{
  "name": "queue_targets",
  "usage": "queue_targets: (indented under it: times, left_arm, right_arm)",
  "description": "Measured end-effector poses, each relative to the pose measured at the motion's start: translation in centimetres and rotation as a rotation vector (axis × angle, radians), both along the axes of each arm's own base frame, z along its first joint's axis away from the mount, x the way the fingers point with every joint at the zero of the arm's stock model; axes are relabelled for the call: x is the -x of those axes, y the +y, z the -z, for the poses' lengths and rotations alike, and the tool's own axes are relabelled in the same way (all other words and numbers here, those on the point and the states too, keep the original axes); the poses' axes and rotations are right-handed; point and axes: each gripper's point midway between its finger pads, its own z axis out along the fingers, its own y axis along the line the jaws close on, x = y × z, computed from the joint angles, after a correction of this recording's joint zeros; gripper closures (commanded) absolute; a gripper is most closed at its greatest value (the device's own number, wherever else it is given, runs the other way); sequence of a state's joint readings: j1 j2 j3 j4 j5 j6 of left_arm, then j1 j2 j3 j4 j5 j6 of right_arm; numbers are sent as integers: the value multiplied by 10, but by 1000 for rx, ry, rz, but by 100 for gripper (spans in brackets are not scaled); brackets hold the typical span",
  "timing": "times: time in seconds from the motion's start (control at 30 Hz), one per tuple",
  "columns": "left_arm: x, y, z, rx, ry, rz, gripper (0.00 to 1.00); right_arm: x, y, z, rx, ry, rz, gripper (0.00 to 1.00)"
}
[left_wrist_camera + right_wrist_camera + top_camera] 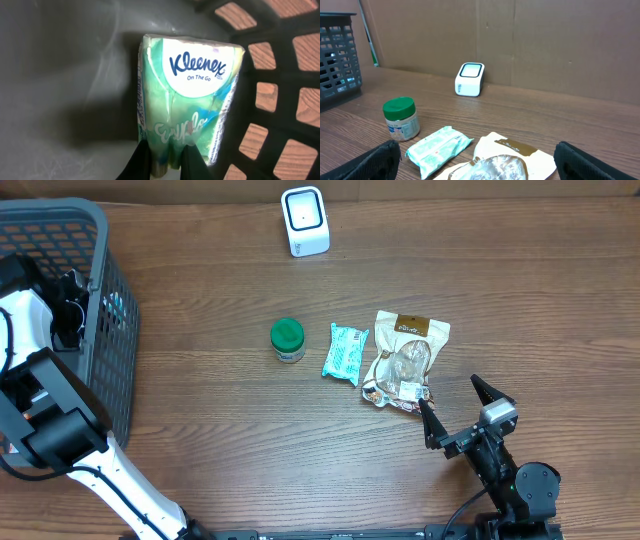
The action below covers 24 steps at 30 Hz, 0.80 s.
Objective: Scan the item barcode
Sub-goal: 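Reach into the basket and grasp the Kleenex pack with left gripper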
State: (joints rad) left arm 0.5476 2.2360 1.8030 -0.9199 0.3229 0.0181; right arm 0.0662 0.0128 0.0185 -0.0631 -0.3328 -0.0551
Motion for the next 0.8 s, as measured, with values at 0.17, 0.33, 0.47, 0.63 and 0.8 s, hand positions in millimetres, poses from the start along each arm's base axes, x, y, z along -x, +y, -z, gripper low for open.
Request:
queue_targets:
  times: [0.17, 0.33, 0.47, 0.63, 0.8]
  left_arm:
    - [4, -2, 0, 17, 19, -25, 96]
    - [10, 2, -11, 18, 36, -105, 96]
    - [17, 12, -49, -33, 5, -182, 96]
    - [33, 21, -107, -132, -53, -243, 96]
    - [40, 22, -112, -147, -37, -261, 91]
  right_arm:
    - [0, 0, 0, 0, 0, 0, 0]
    - [0, 0, 0, 0, -1, 0, 0]
    - [0, 0, 0, 0, 0, 0, 0]
    - [0, 0, 0, 1, -1, 0, 0]
    - [0, 0, 0, 0, 0, 0, 0]
